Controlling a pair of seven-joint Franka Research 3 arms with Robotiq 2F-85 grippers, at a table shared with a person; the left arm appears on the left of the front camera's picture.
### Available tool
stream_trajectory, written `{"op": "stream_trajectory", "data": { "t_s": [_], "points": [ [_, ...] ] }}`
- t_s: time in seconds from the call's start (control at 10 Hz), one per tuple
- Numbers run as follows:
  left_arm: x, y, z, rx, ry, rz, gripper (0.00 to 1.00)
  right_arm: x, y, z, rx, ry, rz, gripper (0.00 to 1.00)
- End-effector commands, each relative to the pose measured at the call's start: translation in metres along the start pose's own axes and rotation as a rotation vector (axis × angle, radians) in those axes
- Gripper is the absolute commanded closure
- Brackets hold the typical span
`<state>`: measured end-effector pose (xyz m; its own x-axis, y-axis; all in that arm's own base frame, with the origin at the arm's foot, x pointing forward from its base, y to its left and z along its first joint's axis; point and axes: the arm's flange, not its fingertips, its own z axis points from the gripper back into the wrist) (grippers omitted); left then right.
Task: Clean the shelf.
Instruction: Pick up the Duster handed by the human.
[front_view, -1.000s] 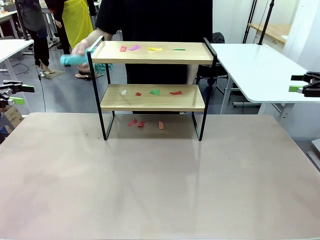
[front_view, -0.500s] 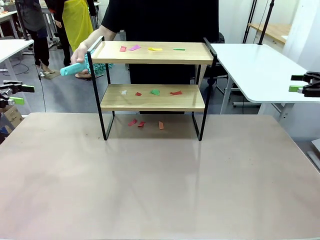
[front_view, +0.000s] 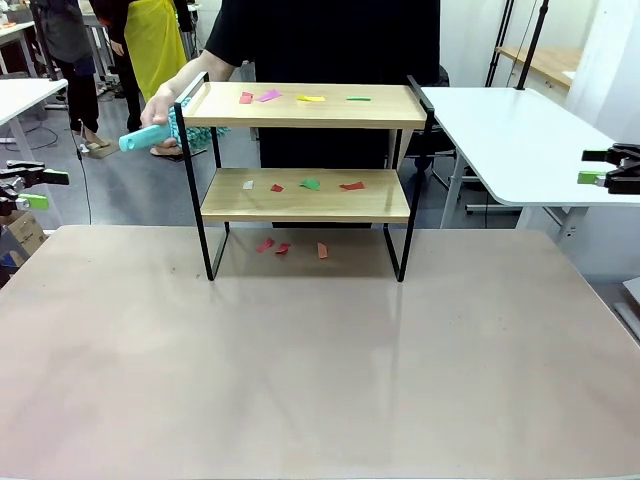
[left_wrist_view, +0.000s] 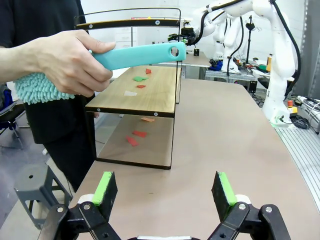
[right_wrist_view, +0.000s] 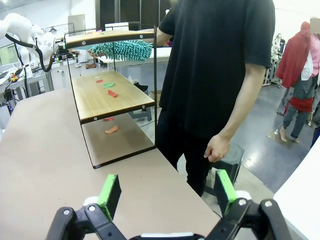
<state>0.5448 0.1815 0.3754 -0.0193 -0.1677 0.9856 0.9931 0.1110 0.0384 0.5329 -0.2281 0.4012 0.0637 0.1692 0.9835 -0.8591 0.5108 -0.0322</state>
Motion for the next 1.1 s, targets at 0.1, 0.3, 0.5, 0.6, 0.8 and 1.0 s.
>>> {"op": "stream_trajectory", "data": {
  "t_s": [0.1, 0.3, 0.5, 0.6, 0.8, 1.0],
  "points": [
    [0.0, 0.0, 0.0, 0.0, 0.0, 0.0, 0.0, 0.002, 0.0, -0.002, -0.001, -0.005, 0.003, 0.0],
    [0.073, -0.019, -0.013, 0.096, 0.054, -0.034, 0.0, 0.002, 0.0, -0.002, -0.001, -0.005, 0.003, 0.0],
    [0.138, -0.027, -0.024, 0.172, 0.157, 0.042, 0.0, 0.002, 0.0, -0.002, -0.001, -0.005, 0.003, 0.0],
    [0.175, -0.034, -0.037, 0.245, 0.211, 0.115, 0.0, 0.002, 0.0, -0.002, -0.001, -0.005, 0.003, 0.0],
    [0.228, -0.047, -0.071, 0.408, 0.335, 0.311, 0.0, 0.002, 0.0, -0.002, -0.001, -0.005, 0.003, 0.0],
    [0.262, -0.064, -0.104, 0.609, 0.486, 0.399, 0.0, 0.002, 0.0, -0.002, -0.001, -0.005, 0.003, 0.0]
  ]
}}
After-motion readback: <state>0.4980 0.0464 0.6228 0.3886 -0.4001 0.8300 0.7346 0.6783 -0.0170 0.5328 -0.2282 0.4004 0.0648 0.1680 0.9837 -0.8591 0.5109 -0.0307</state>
